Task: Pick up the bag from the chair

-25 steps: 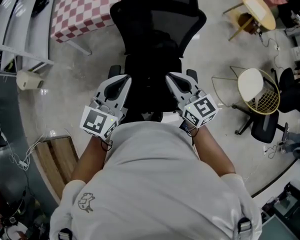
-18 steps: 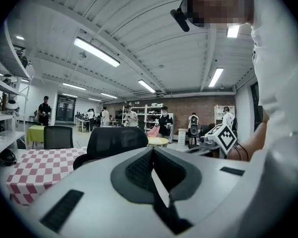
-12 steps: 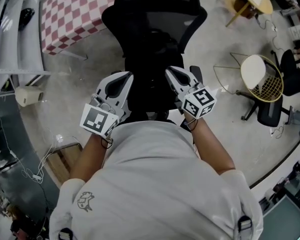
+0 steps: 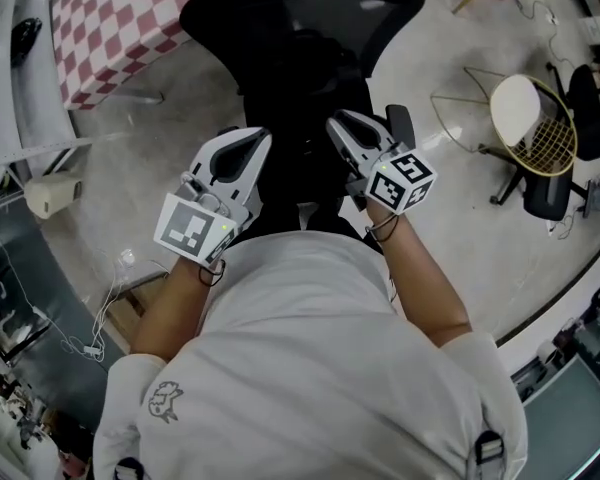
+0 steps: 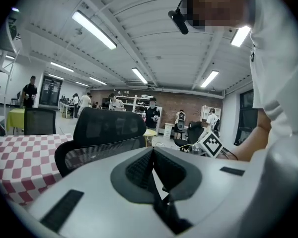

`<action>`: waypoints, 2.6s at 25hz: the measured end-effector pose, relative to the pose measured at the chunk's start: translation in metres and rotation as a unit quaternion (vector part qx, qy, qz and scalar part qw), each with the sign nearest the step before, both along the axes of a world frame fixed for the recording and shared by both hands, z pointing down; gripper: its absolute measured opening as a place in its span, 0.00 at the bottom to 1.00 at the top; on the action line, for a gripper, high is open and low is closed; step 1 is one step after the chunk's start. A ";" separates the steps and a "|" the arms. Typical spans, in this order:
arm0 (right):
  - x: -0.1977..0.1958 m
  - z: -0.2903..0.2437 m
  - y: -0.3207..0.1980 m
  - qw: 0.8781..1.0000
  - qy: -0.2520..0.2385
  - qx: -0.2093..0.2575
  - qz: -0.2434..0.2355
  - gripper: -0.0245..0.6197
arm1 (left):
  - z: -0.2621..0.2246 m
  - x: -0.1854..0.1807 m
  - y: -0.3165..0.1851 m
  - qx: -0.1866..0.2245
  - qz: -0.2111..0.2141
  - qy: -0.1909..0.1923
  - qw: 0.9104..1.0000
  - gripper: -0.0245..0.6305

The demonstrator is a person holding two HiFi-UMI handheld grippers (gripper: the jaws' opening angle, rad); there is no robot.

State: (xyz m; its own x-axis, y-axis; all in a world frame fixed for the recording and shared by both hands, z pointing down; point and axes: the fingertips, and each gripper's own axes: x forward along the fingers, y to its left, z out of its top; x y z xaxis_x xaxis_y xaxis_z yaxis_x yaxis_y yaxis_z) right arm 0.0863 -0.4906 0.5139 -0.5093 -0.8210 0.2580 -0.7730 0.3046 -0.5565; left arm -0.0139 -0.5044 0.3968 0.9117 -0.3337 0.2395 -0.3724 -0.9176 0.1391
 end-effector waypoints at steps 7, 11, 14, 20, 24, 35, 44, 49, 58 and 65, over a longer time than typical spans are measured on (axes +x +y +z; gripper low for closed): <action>0.008 0.041 -0.024 0.999 -0.035 -0.029 0.018 0.19 | 0.026 0.011 -0.017 -0.012 0.013 -0.010 1.000 0.05; 0.007 0.059 -0.030 0.997 -0.061 -0.039 0.016 0.22 | 0.043 0.015 -0.014 -0.027 0.020 -0.020 0.999 0.05; 0.004 0.068 -0.036 0.994 -0.099 -0.044 0.020 0.24 | 0.054 0.012 -0.013 -0.042 0.017 -0.024 0.999 0.05; -0.006 0.055 -0.059 0.986 -0.166 -0.003 0.006 0.26 | 0.057 0.010 -0.024 -0.048 0.006 -0.005 0.999 0.05; -0.010 0.047 -0.074 0.981 -0.191 0.017 0.004 0.27 | 0.058 0.008 -0.029 -0.050 0.004 -0.007 0.999 0.05; -0.012 0.042 -0.104 0.982 -0.185 0.035 0.004 0.27 | 0.070 -0.003 -0.031 -0.065 -0.004 -0.021 0.998 0.05; -0.021 0.015 -0.101 0.973 -0.217 0.074 -0.037 0.10 | 0.068 -0.003 -0.019 -0.069 -0.001 -0.022 0.997 0.05; -0.025 0.007 -0.083 0.973 -0.217 0.068 -0.045 0.09 | 0.065 -0.006 -0.009 -0.065 -0.005 -0.020 0.998 0.05; -0.029 -0.014 -0.035 0.974 -0.212 0.047 -0.067 0.09 | 0.054 -0.011 0.020 -0.052 -0.022 -0.017 0.998 0.05; -0.031 -0.043 0.000 0.971 -0.213 0.055 -0.095 0.09 | 0.033 -0.018 0.042 -0.027 -0.043 -0.004 0.999 0.05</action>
State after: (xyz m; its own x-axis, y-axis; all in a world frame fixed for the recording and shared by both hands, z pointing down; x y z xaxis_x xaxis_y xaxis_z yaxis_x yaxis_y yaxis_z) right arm 0.0554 -0.4905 0.4712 -0.6957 -0.7121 -0.0943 -0.4029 0.4956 -0.7694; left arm -0.0318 -0.4621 0.4297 0.8783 -0.3969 0.2668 -0.4507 -0.8735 0.1843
